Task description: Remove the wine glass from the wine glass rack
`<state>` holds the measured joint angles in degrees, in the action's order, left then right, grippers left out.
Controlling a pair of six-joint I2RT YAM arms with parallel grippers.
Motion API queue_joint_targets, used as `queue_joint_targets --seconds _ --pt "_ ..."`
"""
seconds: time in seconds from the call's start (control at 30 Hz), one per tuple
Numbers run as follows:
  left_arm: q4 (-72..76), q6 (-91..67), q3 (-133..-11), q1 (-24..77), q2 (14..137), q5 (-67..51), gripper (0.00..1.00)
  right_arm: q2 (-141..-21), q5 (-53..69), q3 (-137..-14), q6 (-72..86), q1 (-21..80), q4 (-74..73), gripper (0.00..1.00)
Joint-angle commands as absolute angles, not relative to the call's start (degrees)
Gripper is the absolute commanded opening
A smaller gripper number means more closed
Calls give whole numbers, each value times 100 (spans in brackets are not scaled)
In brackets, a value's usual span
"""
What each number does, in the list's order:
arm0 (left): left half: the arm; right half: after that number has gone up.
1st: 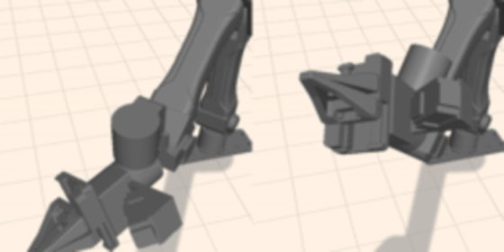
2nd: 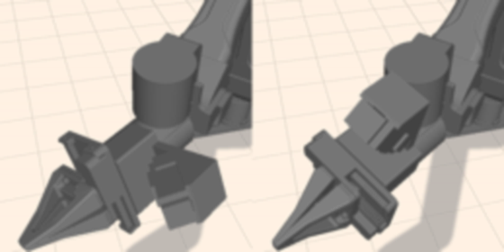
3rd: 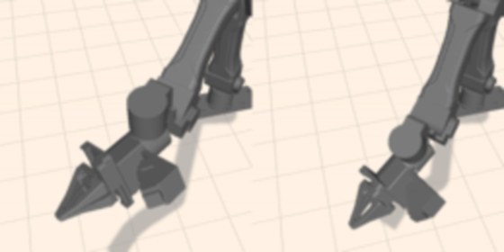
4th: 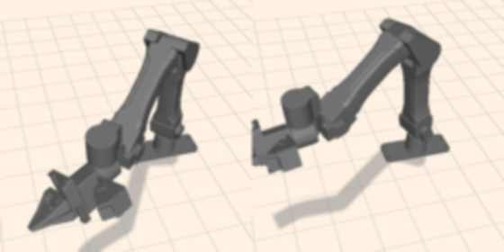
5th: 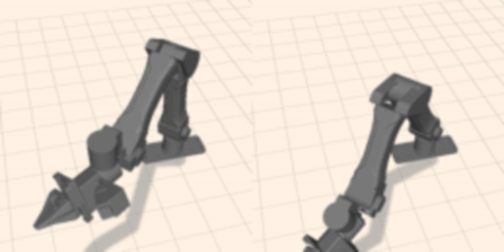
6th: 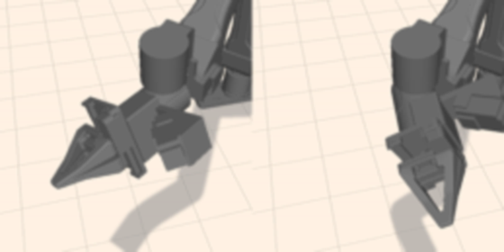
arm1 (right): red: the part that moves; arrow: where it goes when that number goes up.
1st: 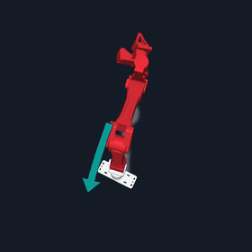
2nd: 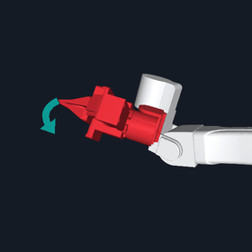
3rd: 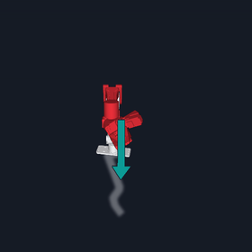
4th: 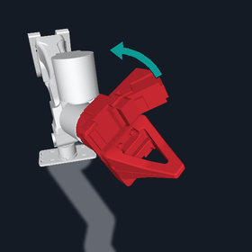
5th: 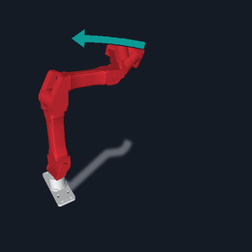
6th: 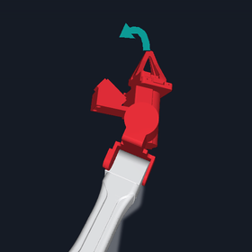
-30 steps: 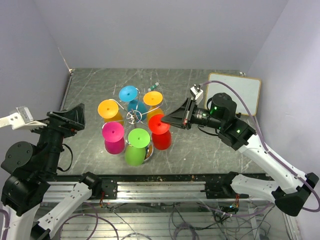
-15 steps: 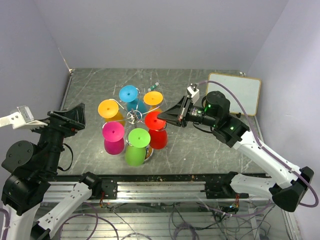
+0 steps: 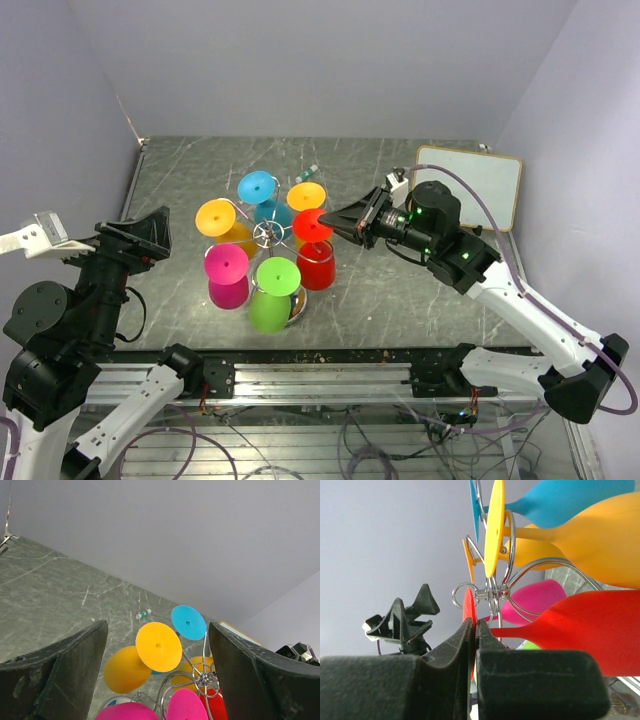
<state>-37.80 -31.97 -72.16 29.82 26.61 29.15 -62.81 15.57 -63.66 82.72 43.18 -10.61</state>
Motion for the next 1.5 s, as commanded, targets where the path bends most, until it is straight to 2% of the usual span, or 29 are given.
queue_joint_targets --seconds 0.0,0.13,0.6,0.67,0.83,1.07,1.3,1.4,1.47 --pt "-3804 -3228 -7286 2979 2642 2992 92 -6256 1226 -6614 8474 4326 -1171 0" --pt "-3814 -3234 -7295 2978 2644 3000 92 -6120 777 -6686 8486 4327 -1520 0" --pt "-3704 -3287 -7377 2977 2807 2647 92 -4602 -2067 -6285 8554 4325 -3129 0" --pt "-3639 -3281 -7477 2975 2917 2386 93 -4296 -2313 -6115 7921 4325 -2735 0" --pt "-3588 -3209 -7986 2975 3440 1226 94 -3752 -2107 -5577 4861 4324 -1051 0" --pt "-3220 -3394 -8418 2978 4317 -847 91 -3528 -1709 -5393 1556 4324 -29 0" --pt "-2457 -3989 -8381 2975 4914 -2345 87 -3900 -470 -5418 -694 4319 275 0" --pt "-2126 -4296 -8373 2979 5056 -2567 87 -4095 523 -5313 -1760 4327 489 0" --pt "-2130 -4445 -8532 2979 5239 -2700 86 -4169 1446 -5224 -3115 4327 546 0"
